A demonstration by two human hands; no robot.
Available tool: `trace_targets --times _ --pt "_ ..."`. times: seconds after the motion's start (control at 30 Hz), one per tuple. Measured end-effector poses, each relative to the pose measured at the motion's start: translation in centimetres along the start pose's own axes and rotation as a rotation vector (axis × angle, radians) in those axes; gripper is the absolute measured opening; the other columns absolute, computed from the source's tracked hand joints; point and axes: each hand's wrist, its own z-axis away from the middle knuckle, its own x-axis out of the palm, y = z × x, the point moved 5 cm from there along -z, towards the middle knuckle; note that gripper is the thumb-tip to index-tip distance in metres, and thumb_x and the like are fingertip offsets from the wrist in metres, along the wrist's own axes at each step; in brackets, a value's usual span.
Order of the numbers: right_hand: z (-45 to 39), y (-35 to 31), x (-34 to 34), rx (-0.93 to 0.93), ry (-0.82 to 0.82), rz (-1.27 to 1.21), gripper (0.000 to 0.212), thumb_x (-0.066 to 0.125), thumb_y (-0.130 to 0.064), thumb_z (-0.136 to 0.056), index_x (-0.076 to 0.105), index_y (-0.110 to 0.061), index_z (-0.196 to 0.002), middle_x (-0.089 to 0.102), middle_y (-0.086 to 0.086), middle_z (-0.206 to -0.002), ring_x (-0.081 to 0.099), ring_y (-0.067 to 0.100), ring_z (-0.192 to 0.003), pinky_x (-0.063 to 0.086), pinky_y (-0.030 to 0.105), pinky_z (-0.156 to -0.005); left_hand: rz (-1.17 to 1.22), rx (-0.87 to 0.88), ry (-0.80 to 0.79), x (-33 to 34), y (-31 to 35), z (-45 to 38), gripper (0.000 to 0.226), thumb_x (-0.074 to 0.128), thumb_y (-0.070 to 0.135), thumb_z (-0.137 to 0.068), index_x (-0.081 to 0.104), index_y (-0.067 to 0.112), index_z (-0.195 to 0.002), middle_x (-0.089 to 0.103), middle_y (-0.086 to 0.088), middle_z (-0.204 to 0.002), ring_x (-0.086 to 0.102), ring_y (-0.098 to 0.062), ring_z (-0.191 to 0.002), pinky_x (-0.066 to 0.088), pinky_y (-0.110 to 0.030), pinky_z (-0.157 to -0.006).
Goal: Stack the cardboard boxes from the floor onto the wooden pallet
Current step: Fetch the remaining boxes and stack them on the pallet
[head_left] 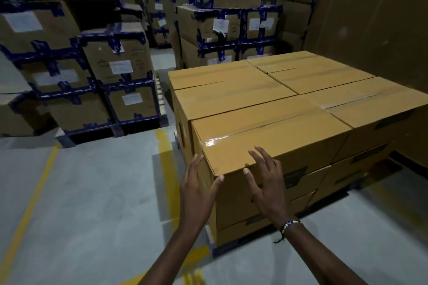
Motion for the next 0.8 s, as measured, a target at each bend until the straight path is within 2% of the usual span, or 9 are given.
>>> trace_targets --times 0.1,0.23,0.33,0.47,0.57,0.67,0.8 --pt "0.0 -2.5 -2.0 0.077 -0.067 0.003 0.052 0.047 -0.052 -0.102 0.039 -0.041 -0.152 0.031 -0.017 -0.162 0.038 0.014 -0.133 0.051 0.044 -0.098 -0.018 -0.045 -0.073 -3.1 3.0 -1.0 0.073 0.078 0.045 -0.09 0.046 0.027 -0.153 0.042 0.009 -0.162 0.04 -0.011 -0.147 0.039 -0.031 -0.114" --pt "0.0 -6.3 -4.9 0.184 -0.131 -0.005 0.049 0.052 -0.045 -0.104 0.042 -0.038 -0.151 0.031 -0.016 -0.162 0.031 0.011 -0.141 0.041 0.046 -0.111 -0.038 -0.077 -0.143 -7.6 6.9 -2.6 0.067 0.079 0.043 -0.09 0.051 0.026 -0.149 0.044 0.013 -0.156 0.039 -0.002 -0.141 0.032 -0.014 -0.105" --pt "0.6 -9.1 -7.1 0.24 -0.167 0.01 0.046 0.054 -0.041 -0.104 0.046 -0.034 -0.149 0.035 -0.015 -0.16 0.034 0.011 -0.14 0.038 0.047 -0.115 -0.043 -0.12 -0.217 -10.4 8.9 -3.6 0.069 0.078 0.046 -0.09 0.05 0.025 -0.15 0.045 0.017 -0.151 0.041 -0.001 -0.138 0.028 0.0 -0.099" --pt "1.5 -11.9 -9.6 0.272 -0.244 0.045 0.044 0.059 -0.036 -0.102 0.051 -0.029 -0.145 0.042 -0.009 -0.155 0.041 0.019 -0.139 0.042 0.048 -0.112 -0.095 -0.201 -0.345 -13.0 10.5 -4.6 0.077 0.079 0.049 -0.089 0.045 0.022 -0.153 0.049 0.004 -0.155 0.048 -0.015 -0.139 0.039 -0.023 -0.1" --pt "2.2 -13.1 -10.7 0.329 -0.3 0.066 0.046 0.062 -0.034 -0.1 0.051 -0.029 -0.144 0.045 -0.004 -0.152 0.043 0.024 -0.139 0.042 0.049 -0.111 -0.15 -0.27 -0.446 -14.2 10.7 -5.2 0.076 0.082 0.042 -0.088 0.045 0.018 -0.151 0.051 -0.004 -0.153 0.049 -0.023 -0.137 0.037 -0.023 -0.094" --pt "2.1 -14.2 -10.5 0.351 -0.333 0.06 0.045 0.064 -0.032 -0.099 0.053 -0.027 -0.142 0.049 -0.002 -0.149 0.045 0.023 -0.137 0.04 0.049 -0.113 -0.181 -0.317 -0.49 -15.4 10.0 -6.5 0.074 0.082 0.039 -0.089 0.047 0.015 -0.149 0.055 -0.006 -0.149 0.052 -0.026 -0.136 0.037 -0.022 -0.09" --pt "0.7 -14.8 -8.7 0.41 -0.321 -0.001 0.044 0.069 -0.026 -0.097 0.057 -0.024 -0.139 0.054 -0.002 -0.144 0.048 0.021 -0.133 0.043 0.035 -0.105 -0.177 -0.373 -0.501 -16.1 8.1 -9.9 0.069 0.083 0.036 -0.089 0.049 0.015 -0.145 0.056 -0.01 -0.147 0.053 -0.029 -0.134 0.042 -0.027 -0.089"
